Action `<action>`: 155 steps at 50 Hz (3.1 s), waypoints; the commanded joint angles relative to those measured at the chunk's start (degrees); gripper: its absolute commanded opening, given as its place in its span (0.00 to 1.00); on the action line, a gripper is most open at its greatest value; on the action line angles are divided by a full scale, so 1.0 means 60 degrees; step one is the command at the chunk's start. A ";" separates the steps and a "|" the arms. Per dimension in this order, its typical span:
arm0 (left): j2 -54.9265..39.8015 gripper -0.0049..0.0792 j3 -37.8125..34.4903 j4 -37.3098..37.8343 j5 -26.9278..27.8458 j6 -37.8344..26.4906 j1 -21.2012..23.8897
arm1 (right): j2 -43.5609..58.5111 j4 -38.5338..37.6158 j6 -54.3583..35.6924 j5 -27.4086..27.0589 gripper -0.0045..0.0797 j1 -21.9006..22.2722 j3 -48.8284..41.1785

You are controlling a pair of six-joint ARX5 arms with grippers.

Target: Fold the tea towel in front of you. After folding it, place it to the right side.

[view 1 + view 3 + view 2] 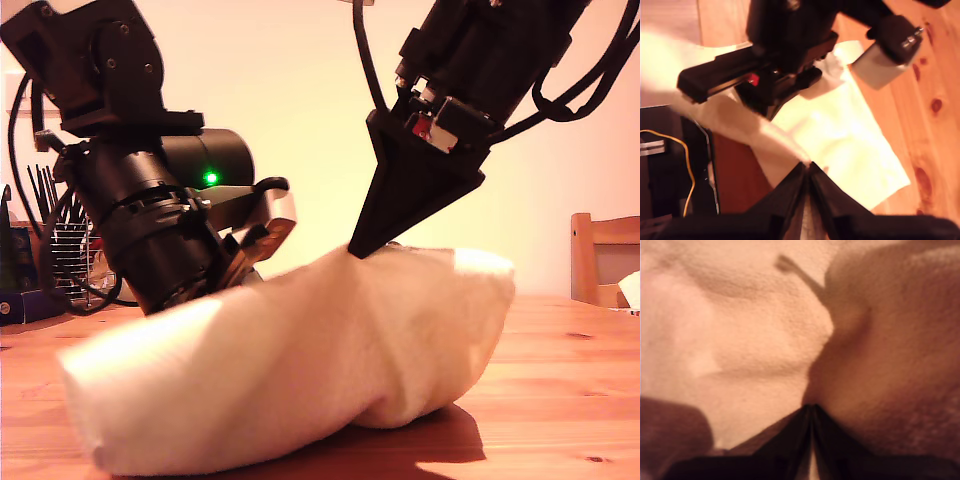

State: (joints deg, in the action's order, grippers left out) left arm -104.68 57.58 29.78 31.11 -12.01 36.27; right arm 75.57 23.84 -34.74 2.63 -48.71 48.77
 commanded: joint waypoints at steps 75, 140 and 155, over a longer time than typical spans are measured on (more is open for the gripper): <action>0.3009 0.03 -0.0076 0.0142 -0.1268 0.0182 -0.1144 | 0.4426 -0.2889 0.2157 0.0994 0.04 0.1770 0.2011; 0.0477 0.03 -0.0168 -0.1741 -0.1049 0.0219 -0.1140 | 0.5410 0.1078 0.2645 0.1377 0.26 0.2670 0.5559; 0.0339 0.03 -0.0168 -0.1832 -0.0871 0.0510 -0.1140 | 0.5654 0.1665 0.2637 0.2583 0.04 0.2951 0.5559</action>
State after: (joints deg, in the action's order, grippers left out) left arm -101.73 57.14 19.14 25.58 -9.28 29.52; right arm 107.59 33.61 -19.07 17.34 -31.11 81.56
